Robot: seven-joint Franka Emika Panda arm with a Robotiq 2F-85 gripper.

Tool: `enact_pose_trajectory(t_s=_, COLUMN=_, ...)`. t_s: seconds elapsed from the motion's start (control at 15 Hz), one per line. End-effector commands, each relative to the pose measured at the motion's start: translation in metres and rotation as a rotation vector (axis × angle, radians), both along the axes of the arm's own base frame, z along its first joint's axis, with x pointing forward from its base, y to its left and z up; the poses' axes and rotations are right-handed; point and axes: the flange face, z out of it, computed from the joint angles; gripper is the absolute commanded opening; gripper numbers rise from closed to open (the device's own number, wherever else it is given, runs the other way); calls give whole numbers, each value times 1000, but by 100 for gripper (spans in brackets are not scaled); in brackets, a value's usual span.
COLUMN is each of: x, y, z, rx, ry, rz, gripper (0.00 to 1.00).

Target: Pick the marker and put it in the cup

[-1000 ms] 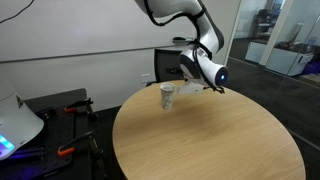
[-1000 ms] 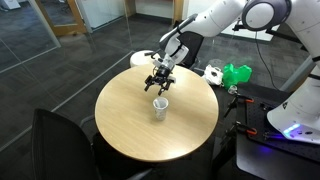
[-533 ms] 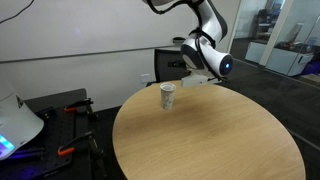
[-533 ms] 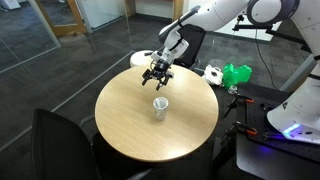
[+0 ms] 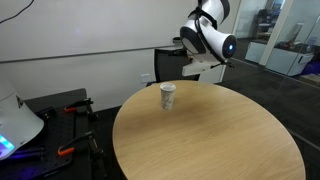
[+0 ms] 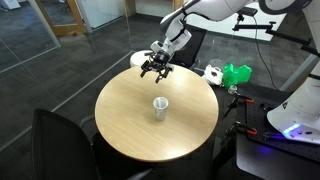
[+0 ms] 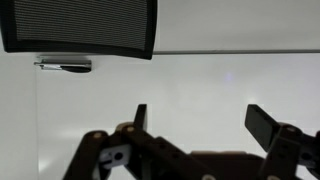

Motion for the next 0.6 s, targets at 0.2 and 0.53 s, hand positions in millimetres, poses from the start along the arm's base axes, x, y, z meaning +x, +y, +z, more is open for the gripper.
enact_pose_trajectory(t_s=0.2, x=-2, y=2, z=25, rx=-5, ry=-24, rz=6, gripper=100)
enact_pose_trajectory(t_s=0.53, x=-5, y=4, z=32, rx=-6, ry=-26, rz=9, gripper=100)
